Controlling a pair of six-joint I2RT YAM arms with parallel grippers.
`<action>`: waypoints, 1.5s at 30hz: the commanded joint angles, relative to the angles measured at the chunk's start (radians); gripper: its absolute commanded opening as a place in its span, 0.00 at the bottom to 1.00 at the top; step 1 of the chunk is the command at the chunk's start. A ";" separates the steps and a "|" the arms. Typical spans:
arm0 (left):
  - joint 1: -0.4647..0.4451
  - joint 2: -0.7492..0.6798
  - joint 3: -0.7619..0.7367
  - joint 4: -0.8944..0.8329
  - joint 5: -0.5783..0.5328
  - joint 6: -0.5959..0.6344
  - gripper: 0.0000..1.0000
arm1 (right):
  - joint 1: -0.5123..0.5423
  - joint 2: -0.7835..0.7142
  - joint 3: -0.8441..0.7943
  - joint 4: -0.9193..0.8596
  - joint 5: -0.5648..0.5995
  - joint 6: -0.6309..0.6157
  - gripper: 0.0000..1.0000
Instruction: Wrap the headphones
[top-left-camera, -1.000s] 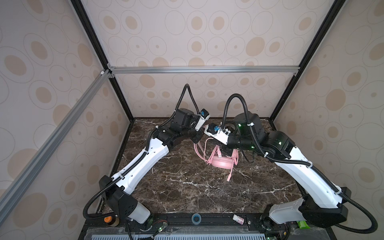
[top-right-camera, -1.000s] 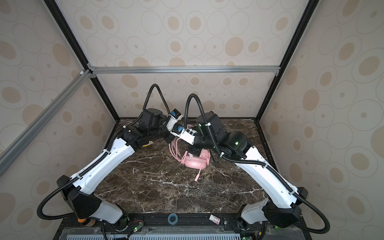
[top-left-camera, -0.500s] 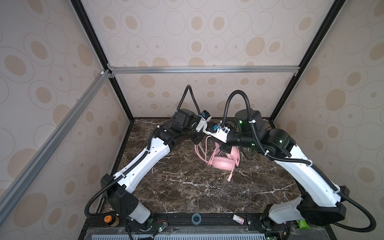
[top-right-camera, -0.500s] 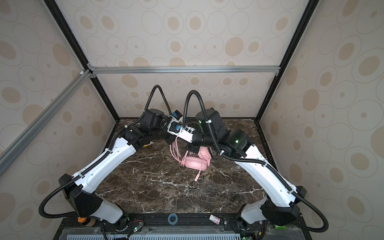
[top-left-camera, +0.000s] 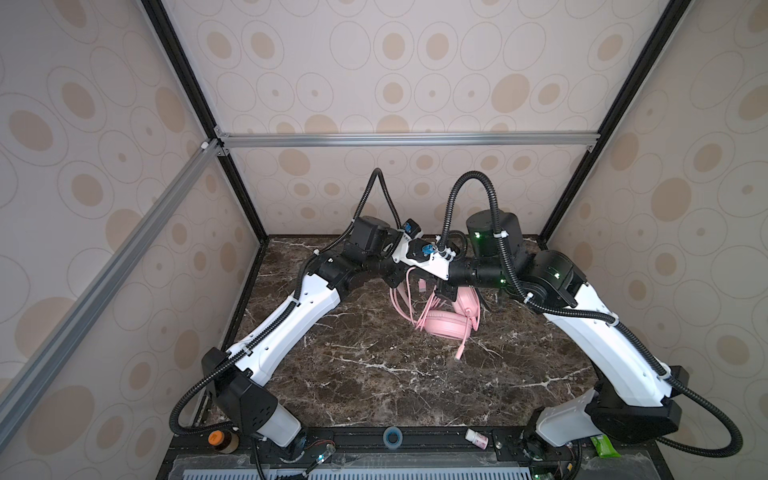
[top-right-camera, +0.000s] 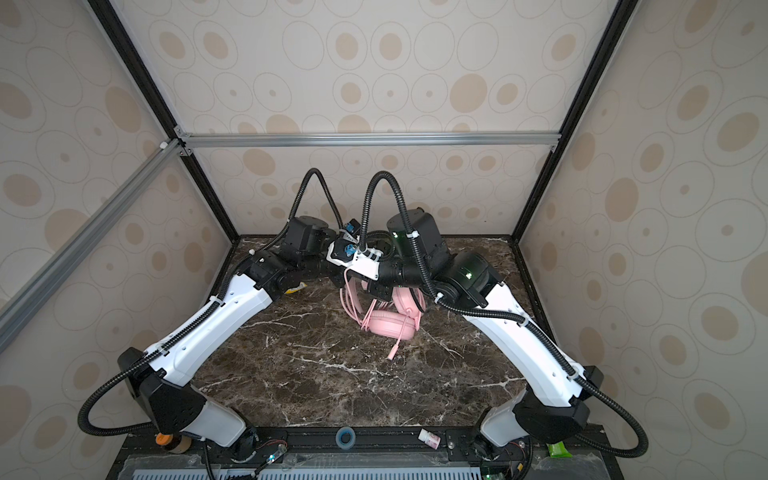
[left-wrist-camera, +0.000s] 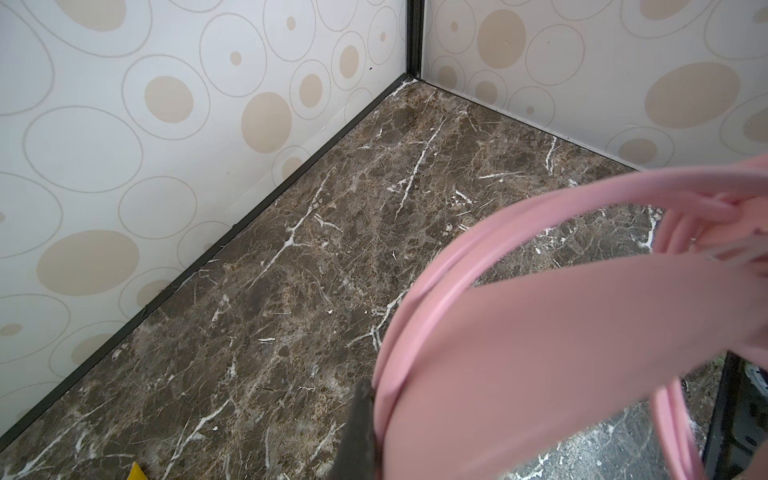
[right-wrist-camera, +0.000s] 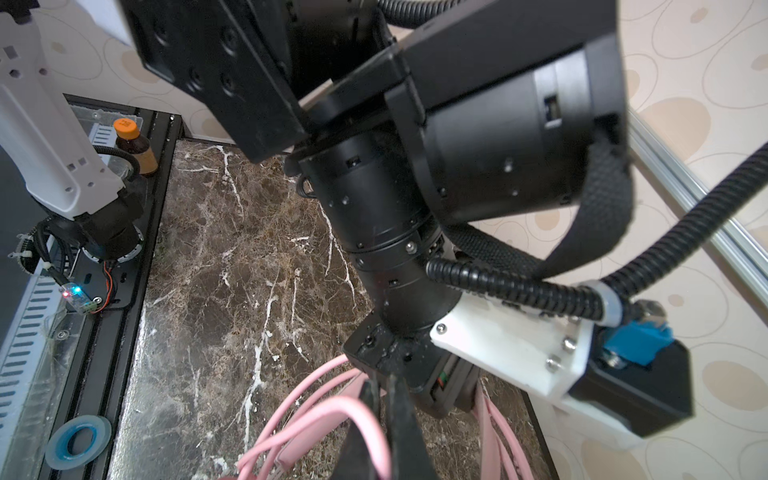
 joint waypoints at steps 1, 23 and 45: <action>-0.010 -0.005 0.040 0.006 0.033 -0.008 0.00 | 0.007 -0.006 0.039 0.067 -0.023 -0.032 0.00; -0.011 -0.069 0.074 -0.007 0.108 -0.067 0.00 | -0.197 -0.070 -0.228 0.255 -0.078 0.008 0.00; 0.002 -0.009 0.139 -0.072 0.136 -0.180 0.00 | -0.244 -0.149 -0.383 0.253 -0.010 -0.080 0.47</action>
